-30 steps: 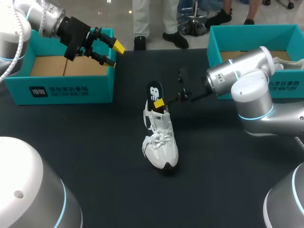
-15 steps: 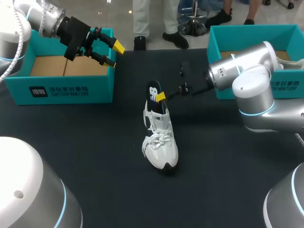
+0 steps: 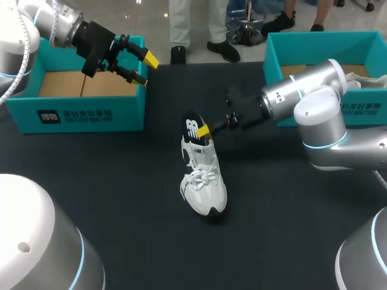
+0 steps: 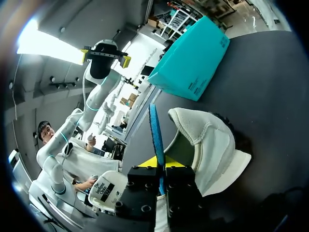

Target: Take the shoe out of the shoebox, open the shoe tongue, remove and reinsert the insole, then place the shoe into the shoebox

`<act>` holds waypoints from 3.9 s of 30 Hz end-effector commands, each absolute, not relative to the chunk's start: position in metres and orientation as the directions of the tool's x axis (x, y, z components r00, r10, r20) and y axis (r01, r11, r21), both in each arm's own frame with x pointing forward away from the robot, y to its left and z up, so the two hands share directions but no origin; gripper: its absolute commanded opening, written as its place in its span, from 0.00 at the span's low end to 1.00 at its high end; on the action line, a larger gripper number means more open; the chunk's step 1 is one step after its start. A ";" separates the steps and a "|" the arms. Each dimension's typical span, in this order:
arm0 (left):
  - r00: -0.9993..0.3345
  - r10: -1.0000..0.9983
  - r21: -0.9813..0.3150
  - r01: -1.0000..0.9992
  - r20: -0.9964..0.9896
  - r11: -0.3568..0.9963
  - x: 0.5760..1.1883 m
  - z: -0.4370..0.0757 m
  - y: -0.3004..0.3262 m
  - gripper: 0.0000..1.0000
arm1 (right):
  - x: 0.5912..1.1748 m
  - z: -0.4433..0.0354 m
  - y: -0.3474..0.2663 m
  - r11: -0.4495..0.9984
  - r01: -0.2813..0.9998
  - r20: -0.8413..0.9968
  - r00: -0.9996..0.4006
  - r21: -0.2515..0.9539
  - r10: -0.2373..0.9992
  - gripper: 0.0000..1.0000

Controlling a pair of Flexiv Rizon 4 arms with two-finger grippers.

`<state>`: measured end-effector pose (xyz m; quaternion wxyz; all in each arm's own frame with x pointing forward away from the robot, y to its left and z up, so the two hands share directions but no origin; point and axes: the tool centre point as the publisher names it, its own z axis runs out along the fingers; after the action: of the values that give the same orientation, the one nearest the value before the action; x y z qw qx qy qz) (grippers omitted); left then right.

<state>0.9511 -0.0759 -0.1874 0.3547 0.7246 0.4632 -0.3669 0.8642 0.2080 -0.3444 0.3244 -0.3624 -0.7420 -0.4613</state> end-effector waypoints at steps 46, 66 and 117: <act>0.303 0.413 0.174 0.931 -0.859 -0.320 0.951 -0.187 -0.076 1.00 | 0.859 -0.344 0.207 0.345 0.837 0.796 -0.527 0.425 0.299 0.00; 0.303 0.413 0.174 0.931 -0.859 -0.320 0.951 -0.187 -0.076 1.00 | 0.868 -0.327 0.209 0.415 0.800 0.739 -0.579 0.433 0.344 0.47; 0.303 0.413 0.174 0.931 -0.859 -0.320 0.951 -0.187 -0.076 1.00 | 0.877 -0.299 0.203 0.500 0.785 0.645 -0.600 0.365 0.472 1.00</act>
<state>0.9511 -0.0759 -0.1874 0.3547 0.7246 0.4632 -0.3669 0.8793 0.2034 -0.3064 0.2436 -0.3739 -0.8293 -0.3363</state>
